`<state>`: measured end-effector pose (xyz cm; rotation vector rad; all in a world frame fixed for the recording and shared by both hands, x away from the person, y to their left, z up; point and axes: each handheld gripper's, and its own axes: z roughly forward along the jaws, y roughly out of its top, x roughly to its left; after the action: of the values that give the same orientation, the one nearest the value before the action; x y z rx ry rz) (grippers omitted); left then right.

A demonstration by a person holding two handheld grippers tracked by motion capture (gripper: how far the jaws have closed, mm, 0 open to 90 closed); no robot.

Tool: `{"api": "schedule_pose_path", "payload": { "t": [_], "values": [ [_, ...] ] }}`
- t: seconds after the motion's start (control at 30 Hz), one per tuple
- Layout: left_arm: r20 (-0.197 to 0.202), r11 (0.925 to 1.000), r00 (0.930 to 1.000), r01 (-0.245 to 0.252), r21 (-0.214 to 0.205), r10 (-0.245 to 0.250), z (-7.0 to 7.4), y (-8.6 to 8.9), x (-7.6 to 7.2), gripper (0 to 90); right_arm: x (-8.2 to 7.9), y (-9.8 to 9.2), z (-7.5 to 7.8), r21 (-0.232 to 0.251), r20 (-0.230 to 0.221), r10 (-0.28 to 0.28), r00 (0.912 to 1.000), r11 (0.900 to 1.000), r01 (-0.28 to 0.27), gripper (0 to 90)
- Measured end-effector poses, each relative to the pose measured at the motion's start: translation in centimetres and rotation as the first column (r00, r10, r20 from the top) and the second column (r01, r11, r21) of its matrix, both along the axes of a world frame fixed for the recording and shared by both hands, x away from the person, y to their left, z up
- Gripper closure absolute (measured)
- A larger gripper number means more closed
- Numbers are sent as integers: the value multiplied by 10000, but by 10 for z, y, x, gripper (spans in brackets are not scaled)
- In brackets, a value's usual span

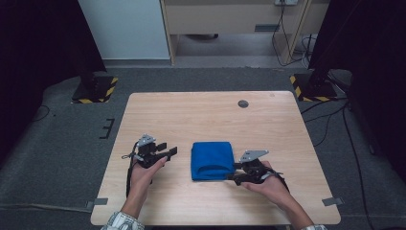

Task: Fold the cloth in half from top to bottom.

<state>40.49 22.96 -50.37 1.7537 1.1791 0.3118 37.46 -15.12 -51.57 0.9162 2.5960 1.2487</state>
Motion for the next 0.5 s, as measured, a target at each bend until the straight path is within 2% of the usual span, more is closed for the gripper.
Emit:
{"api": "schedule_pose_path", "payload": {
  "t": [0.03, 0.17, 0.33, 0.37, 0.5],
  "values": [
    [6, 10000, 10000, -2, 13, 2, 0, 0, 0, 379, 0, -2, 3, 188, 93, -139, 9999, 9997, 137, 375],
    [21, 10000, 10000, -4, 25, 4, 0, 0, 0, 367, 4, 0, 10, 544, 308, -390, 9988, 9978, 373, 319],
    [43, 10000, 10000, -12, 65, 12, 0, -1, 0, 364, 8, 6, 15, 767, 445, -665, 9968, 9951, 629, 296],
    [36, 10000, 10000, -14, 77, 14, 0, 0, 0, 363, 13, 10, 17, 908, 448, -993, 9940, 9913, 950, 290],
    [24, 9999, 10000, 1, 122, -2, -1, -1, 0, 363, 23, 19, 17, 973, 409, -1533, 9873, 9841, 1488, 265]
  ]
}}
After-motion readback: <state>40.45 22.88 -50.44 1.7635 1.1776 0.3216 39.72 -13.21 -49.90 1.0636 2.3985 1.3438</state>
